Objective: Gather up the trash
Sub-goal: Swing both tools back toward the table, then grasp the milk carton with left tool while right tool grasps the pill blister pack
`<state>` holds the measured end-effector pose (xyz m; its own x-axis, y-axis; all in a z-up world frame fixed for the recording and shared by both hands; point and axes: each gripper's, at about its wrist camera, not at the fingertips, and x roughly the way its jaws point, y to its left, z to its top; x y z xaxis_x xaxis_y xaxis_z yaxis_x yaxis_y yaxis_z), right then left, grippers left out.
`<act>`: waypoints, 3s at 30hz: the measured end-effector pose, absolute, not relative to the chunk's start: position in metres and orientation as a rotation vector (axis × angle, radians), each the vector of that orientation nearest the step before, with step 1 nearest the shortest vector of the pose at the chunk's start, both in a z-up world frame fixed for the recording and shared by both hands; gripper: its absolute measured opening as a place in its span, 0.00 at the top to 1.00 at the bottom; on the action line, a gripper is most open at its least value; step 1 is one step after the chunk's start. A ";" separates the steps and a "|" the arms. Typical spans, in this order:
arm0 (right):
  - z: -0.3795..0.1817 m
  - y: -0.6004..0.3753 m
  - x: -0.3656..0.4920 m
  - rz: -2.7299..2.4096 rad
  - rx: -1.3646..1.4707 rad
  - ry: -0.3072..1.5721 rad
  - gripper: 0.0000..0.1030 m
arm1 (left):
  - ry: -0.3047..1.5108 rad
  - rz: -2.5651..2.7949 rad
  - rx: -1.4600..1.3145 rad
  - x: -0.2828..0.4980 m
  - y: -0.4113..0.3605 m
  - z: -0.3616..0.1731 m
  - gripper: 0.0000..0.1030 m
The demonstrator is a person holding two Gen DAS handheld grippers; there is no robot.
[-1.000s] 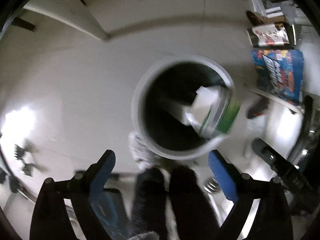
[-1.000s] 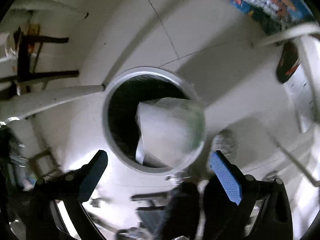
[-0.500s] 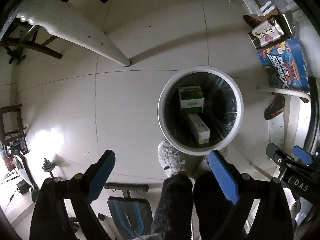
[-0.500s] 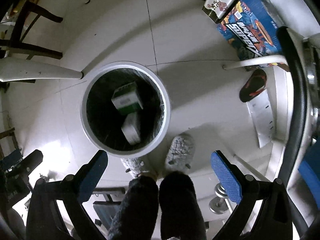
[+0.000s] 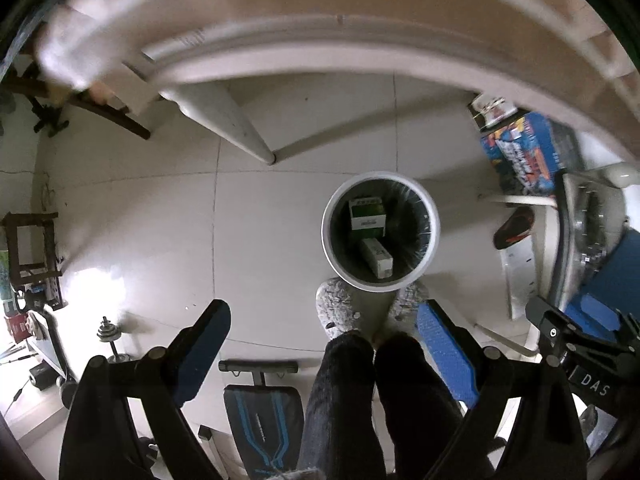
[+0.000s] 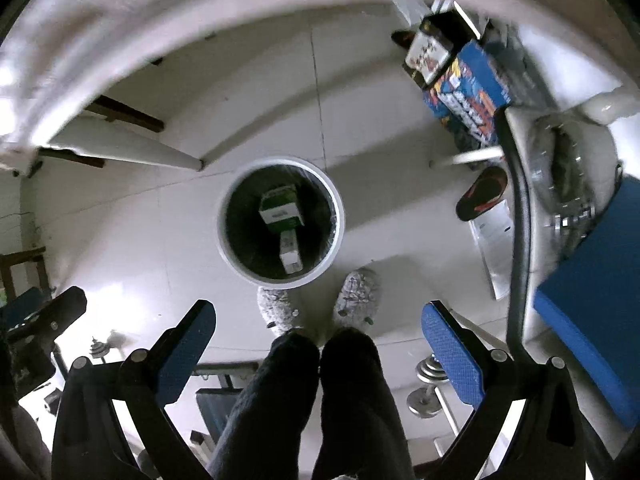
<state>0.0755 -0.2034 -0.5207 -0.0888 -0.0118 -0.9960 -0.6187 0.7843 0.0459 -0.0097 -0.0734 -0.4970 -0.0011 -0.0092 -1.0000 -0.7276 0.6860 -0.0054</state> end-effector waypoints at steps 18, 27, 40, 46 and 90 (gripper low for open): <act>-0.298 -0.166 0.143 0.526 -0.250 1.498 0.00 | 1.206 0.724 -0.641 0.055 -0.007 -0.321 0.07; -0.304 -0.099 0.279 0.615 -0.634 1.451 0.00 | 1.232 0.862 -0.442 0.156 0.034 -0.323 0.07; -0.404 -0.006 0.317 1.022 -1.651 1.214 0.04 | 1.355 0.949 -0.557 0.200 0.048 -0.386 0.07; -0.396 -0.010 0.343 1.026 -1.466 1.371 0.29 | 1.370 0.817 -0.264 0.217 0.043 -0.377 0.07; -0.369 -0.036 0.355 0.785 -0.882 1.521 0.19 | 1.609 0.442 -0.198 0.259 0.043 -0.413 0.44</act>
<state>0.3552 -0.0361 -0.3686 -0.0643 -0.1056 -0.9923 -0.8698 0.4934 0.0039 0.2589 0.0428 -0.4127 -0.0935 0.1362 -0.9863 -0.3869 0.9078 0.1620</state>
